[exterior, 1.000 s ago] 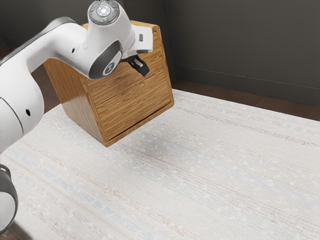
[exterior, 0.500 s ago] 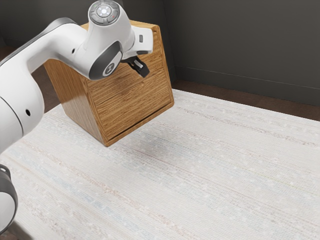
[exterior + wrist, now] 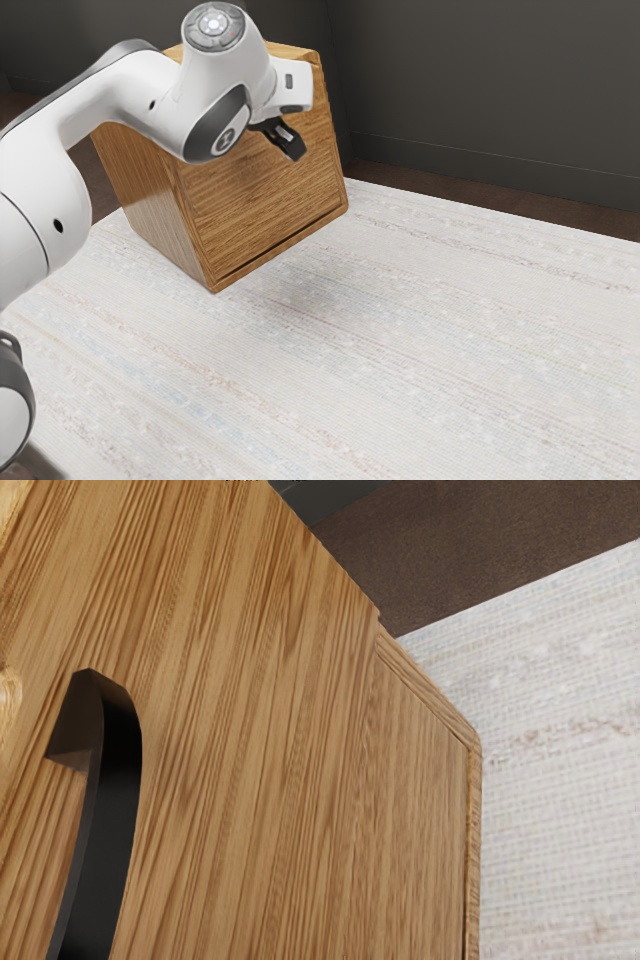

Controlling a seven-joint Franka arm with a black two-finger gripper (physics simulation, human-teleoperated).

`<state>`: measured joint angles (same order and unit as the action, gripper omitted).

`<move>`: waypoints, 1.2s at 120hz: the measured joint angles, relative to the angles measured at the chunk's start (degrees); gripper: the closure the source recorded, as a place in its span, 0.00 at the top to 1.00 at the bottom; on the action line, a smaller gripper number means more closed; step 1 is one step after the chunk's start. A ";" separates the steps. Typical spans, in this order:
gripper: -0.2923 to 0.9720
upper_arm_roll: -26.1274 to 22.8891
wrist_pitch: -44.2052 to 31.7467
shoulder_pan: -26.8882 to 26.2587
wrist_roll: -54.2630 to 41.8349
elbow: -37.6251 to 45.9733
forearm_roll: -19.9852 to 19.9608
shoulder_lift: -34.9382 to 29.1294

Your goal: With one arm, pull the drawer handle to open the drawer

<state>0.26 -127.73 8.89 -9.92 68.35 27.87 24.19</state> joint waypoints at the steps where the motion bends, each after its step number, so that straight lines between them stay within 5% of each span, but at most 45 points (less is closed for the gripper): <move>1: 0.85 0.01 0.03 -0.04 -0.01 0.01 -0.04 -0.02; 61: 0.70 0.08 5.54 -4.82 2.25 0.01 2.23 -1.91; 94: 0.77 0.25 7.26 -7.35 3.83 1.14 3.55 -2.40; 144: 0.77 8.40 8.13 -19.26 5.97 4.50 3.67 -4.82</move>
<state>8.66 -119.60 -10.37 -3.94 72.85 31.54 19.37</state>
